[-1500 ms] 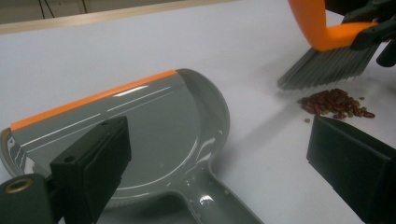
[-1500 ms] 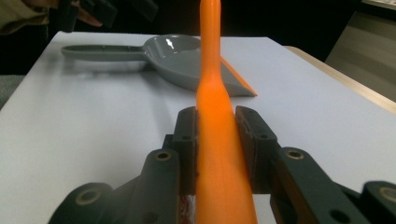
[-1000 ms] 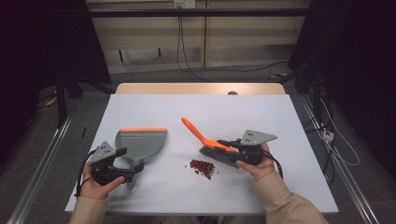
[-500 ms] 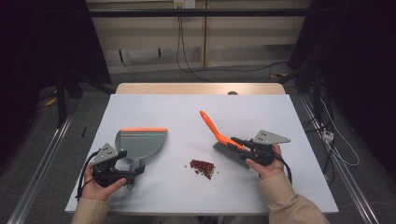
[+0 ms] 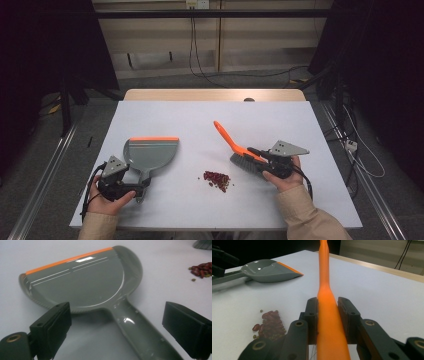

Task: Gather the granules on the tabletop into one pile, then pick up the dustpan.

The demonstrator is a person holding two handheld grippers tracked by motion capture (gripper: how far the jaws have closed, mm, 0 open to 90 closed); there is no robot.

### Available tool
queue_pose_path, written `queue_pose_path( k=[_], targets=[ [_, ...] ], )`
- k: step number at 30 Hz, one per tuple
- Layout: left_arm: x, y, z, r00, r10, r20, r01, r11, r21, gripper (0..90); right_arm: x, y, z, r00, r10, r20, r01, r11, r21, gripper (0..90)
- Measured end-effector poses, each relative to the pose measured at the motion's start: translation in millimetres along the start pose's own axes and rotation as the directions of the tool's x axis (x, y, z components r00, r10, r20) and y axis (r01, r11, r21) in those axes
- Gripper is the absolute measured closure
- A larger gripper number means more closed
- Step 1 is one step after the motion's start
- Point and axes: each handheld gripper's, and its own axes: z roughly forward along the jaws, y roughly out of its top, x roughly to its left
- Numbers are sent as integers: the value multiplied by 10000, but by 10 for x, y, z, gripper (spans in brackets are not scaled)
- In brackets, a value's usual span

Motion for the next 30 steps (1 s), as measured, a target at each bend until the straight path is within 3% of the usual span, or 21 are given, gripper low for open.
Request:
queue_pose_path(
  k=[2,6,9,17,20,22,24,26,30],
  targets=[
    [3,-21,14,9998,-206,19,206,9998,-11,86,0,0,-1,10000,9,-19,-9,10000,-3,713],
    [-26,-12,36,9997,-222,30,222,9997,58,91,-2,-4,-6,10000,40,34,-40,10000,-9,713],
    [-50,-16,51,9999,-150,-51,151,9996,245,98,-6,-15,-13,10000,64,16,-64,10000,-46,713],
    [-96,-41,74,9990,-406,-159,416,9965,726,142,-11,-12,-4,9999,109,55,-109,9999,-96,713],
    [-100,-33,57,9990,-440,-118,449,9942,977,235,-13,-12,-8,9999,144,89,-143,9999,-92,713],
    [-92,-27,42,9990,-308,-325,344,9924,1178,343,-14,-11,-7,9998,150,108,-149,9998,-89,713],
    [-66,-23,52,9978,-405,-526,473,9897,1348,389,-16,-14,-8,9998,148,96,-147,9999,-81,713],
    [-34,-17,104,9976,-596,-346,640,9872,1462,440,-15,-13,-10,9998,148,104,-147,9999,-88,713],
    [-11,27,172,9988,-232,-440,302,9860,1642,595,-15,-12,-4,9998,160,100,-159,9998,-93,713]
  ],
)
